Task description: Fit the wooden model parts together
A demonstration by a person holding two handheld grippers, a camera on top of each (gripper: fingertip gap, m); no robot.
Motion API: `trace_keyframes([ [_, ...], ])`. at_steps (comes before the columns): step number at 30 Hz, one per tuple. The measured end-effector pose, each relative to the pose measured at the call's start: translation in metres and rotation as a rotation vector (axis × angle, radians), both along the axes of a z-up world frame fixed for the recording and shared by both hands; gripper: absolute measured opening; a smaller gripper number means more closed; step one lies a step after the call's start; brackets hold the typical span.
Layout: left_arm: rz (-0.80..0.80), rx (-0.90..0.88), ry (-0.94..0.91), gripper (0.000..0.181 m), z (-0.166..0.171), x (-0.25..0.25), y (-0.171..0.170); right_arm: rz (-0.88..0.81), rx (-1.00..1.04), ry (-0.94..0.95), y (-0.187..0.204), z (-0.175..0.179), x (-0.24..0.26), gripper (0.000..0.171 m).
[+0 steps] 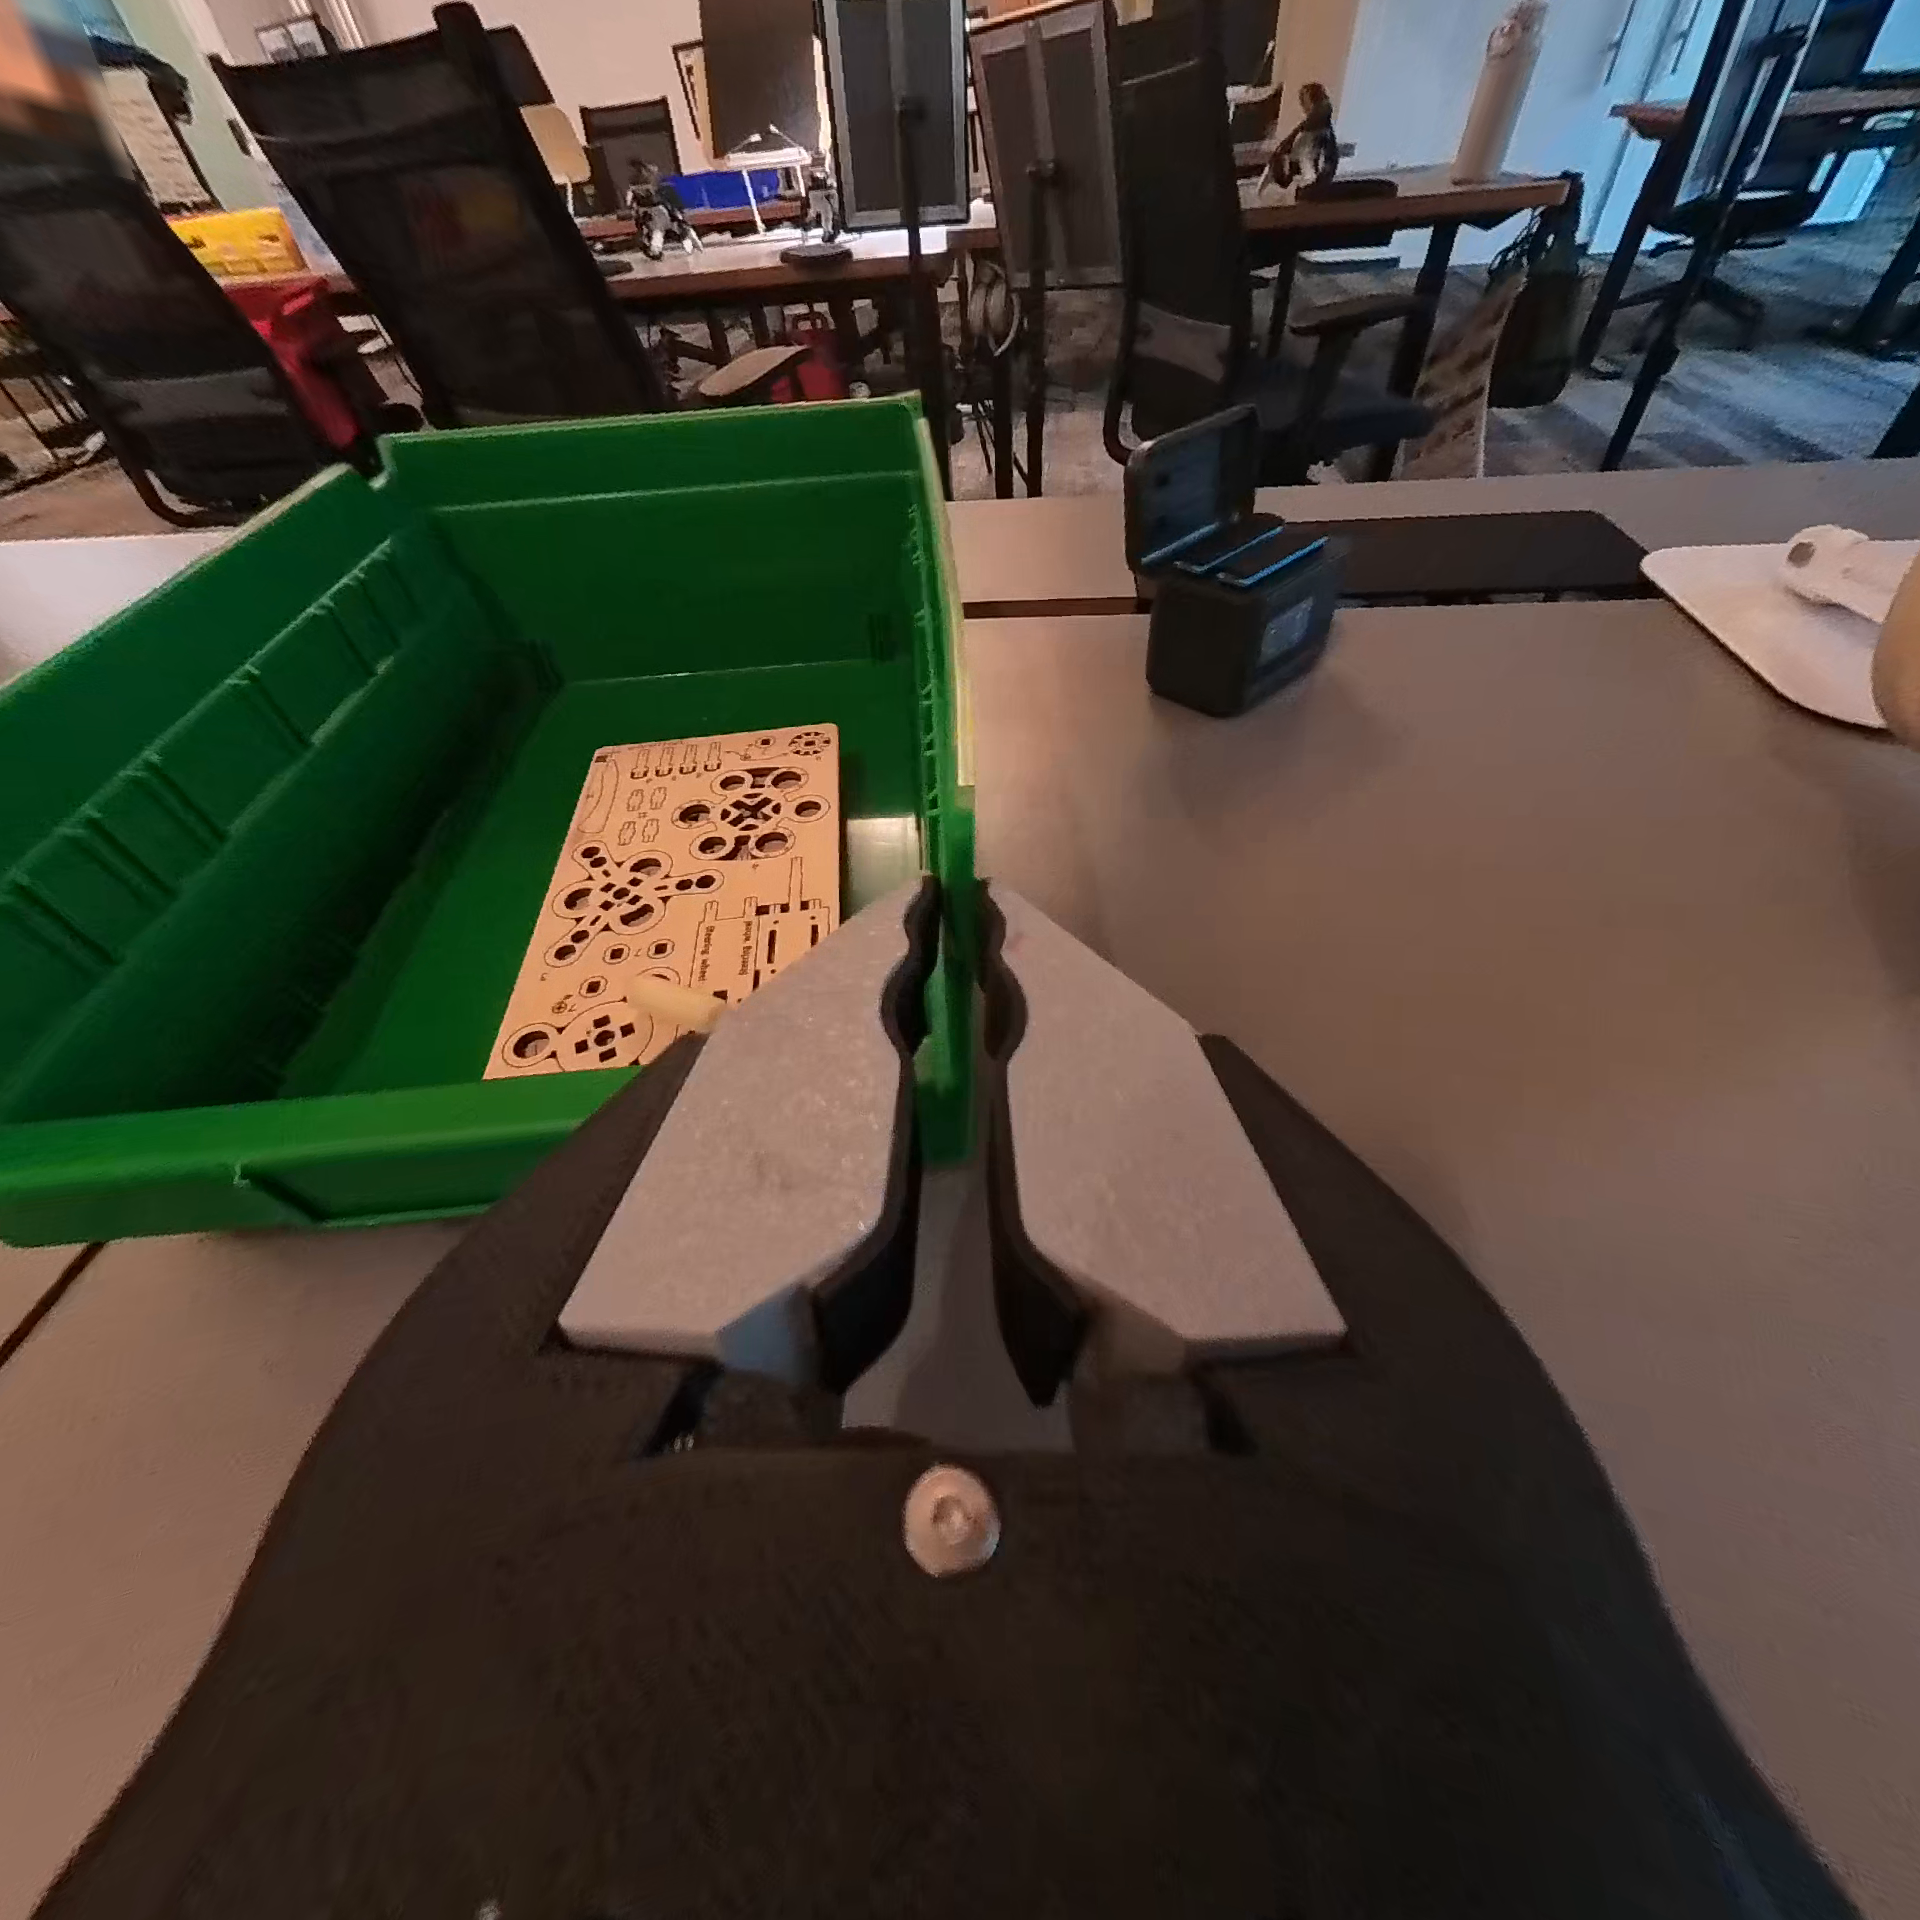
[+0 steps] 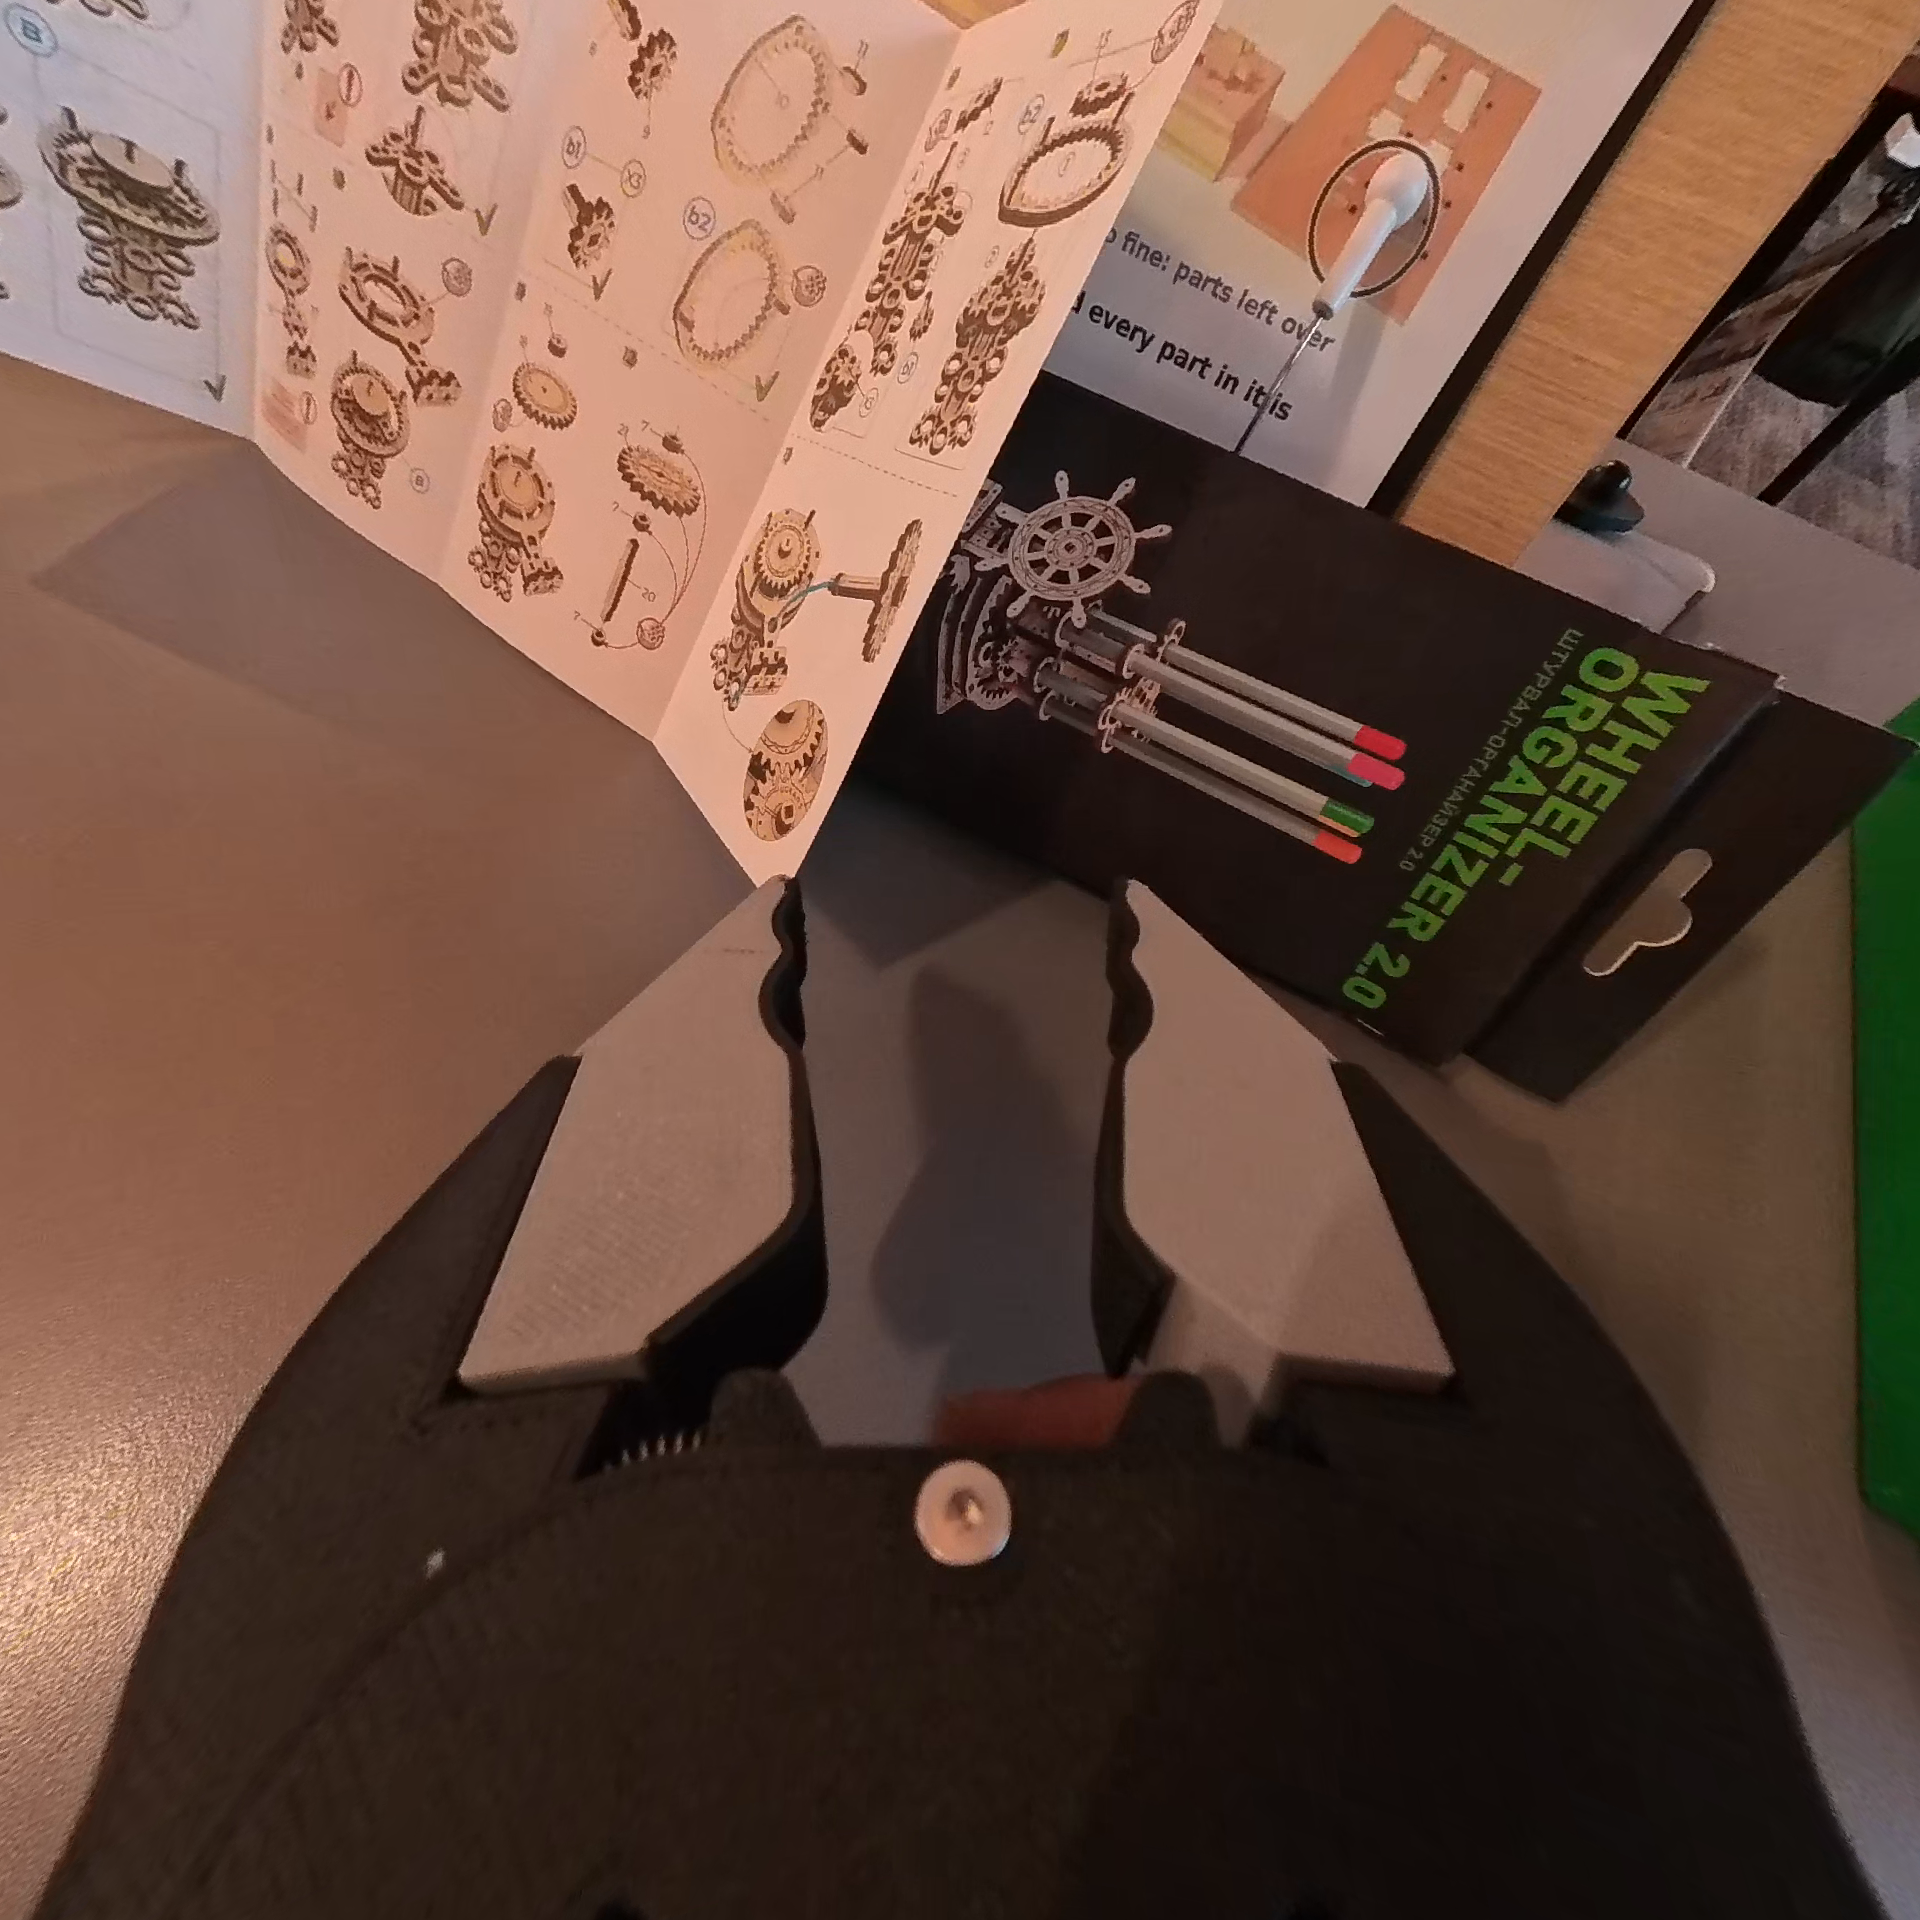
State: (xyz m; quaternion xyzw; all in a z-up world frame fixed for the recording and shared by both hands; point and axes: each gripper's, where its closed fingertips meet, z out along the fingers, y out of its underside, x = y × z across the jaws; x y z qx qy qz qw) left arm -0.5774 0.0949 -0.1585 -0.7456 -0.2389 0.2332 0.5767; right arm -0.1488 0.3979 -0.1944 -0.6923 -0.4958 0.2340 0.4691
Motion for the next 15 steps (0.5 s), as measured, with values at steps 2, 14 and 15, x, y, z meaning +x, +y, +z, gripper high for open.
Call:
trace_keyframes([
  [2, -0.010, -0.003, 0.005, 0.002, 0.000, 0.004, -0.001, 0.000, -0.001, 0.001, 0.000, 0.000, 0.000, 0.055],
  [14, -0.028, -0.024, 0.036, 0.002, 0.000, 0.034, -0.002, -0.004, -0.003, 0.004, 0.001, 0.000, 0.000, 0.055],
  [15, -0.028, -0.024, 0.036, 0.002, 0.000, 0.036, -0.002, -0.005, -0.002, 0.004, 0.001, 0.000, 0.000, 0.055],
])
